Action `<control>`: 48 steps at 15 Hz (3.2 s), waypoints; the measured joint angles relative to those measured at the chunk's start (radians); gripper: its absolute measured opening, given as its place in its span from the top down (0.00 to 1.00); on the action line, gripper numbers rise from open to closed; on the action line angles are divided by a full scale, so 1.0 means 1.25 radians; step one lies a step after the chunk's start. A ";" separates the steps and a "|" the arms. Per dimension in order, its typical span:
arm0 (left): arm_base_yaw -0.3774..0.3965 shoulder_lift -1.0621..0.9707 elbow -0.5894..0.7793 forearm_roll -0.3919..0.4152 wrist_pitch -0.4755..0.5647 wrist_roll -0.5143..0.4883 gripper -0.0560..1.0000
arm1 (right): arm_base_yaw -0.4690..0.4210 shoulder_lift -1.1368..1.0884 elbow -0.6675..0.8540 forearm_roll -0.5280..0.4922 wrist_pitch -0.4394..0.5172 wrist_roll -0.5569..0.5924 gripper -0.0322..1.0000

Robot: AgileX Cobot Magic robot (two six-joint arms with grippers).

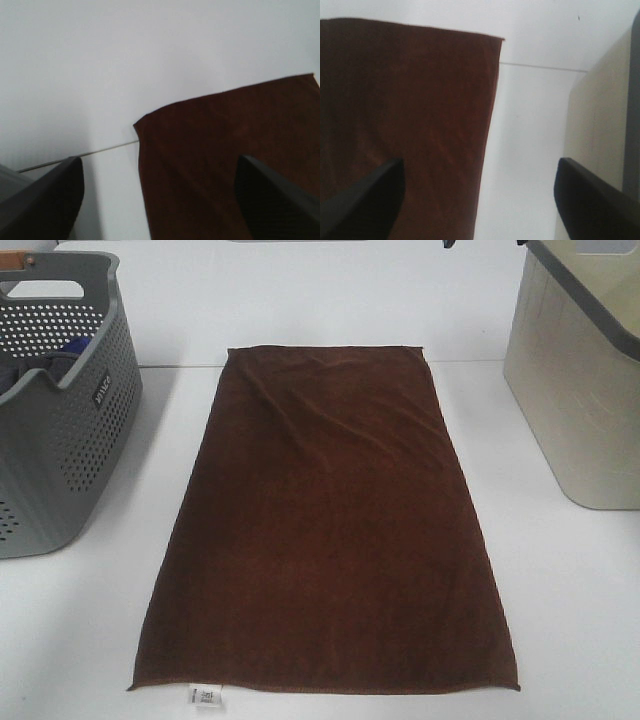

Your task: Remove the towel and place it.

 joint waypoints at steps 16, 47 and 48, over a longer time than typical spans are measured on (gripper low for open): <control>-0.001 -0.526 0.598 -0.024 0.241 0.085 0.24 | 0.000 -0.534 0.720 0.058 0.035 -0.058 0.22; -0.001 -1.424 1.487 -0.216 0.100 0.249 0.24 | 0.000 -1.641 1.422 0.096 -0.082 -0.110 0.22; -0.001 -1.424 1.487 -0.216 0.101 0.247 0.24 | 0.000 -1.641 1.422 0.096 -0.083 -0.110 0.22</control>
